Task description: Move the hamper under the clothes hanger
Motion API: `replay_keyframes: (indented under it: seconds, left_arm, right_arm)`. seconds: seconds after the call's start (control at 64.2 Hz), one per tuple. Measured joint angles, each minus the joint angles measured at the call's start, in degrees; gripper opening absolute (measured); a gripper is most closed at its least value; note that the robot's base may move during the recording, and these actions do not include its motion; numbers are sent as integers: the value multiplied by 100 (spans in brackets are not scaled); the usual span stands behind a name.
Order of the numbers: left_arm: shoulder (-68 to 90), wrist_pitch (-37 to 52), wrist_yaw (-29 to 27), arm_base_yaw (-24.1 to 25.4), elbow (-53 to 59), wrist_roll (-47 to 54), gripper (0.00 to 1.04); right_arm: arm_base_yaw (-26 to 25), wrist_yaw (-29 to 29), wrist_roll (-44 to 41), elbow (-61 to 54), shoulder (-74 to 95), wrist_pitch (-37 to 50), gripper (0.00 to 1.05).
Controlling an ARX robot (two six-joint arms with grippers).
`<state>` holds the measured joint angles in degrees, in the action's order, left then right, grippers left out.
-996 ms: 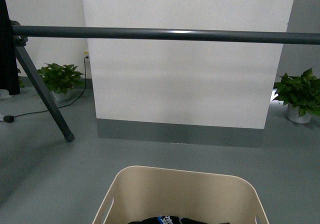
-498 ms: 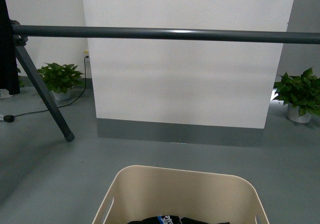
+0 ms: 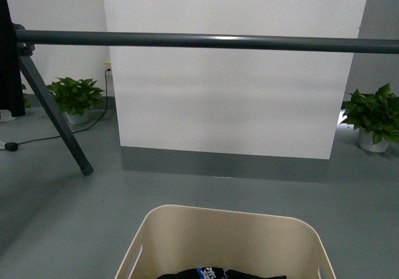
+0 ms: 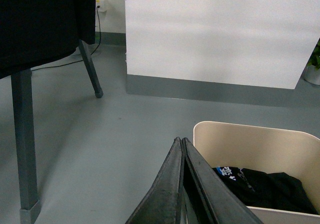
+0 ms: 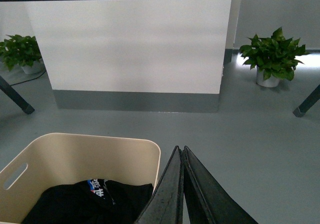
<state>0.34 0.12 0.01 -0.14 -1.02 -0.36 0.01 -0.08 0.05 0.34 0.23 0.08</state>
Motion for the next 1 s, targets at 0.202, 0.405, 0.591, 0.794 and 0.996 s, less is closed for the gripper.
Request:
replay_keyframes:
  seconds: [0.202,0.405,0.591,0.794,0.996]
  left_arm:
    - [-2,0,0,0,0,0,28]
    - [-2,0,0,0,0,0,60]
    - [-2,0,0,0,0,0,89]
    - [-2,0,0,0,0,4,98]
    - [-2,0,0,0,0,4,98]
  right_arm:
    - [-2,2,-7,0,0,0,21]
    - [-2,0,-7,0,0,2,52]
    - [-2,0,-7,0,0,0,81]
    - [-2,0,-4,0,0,2,96]
    - [-2,0,-4,0,0,0,97]
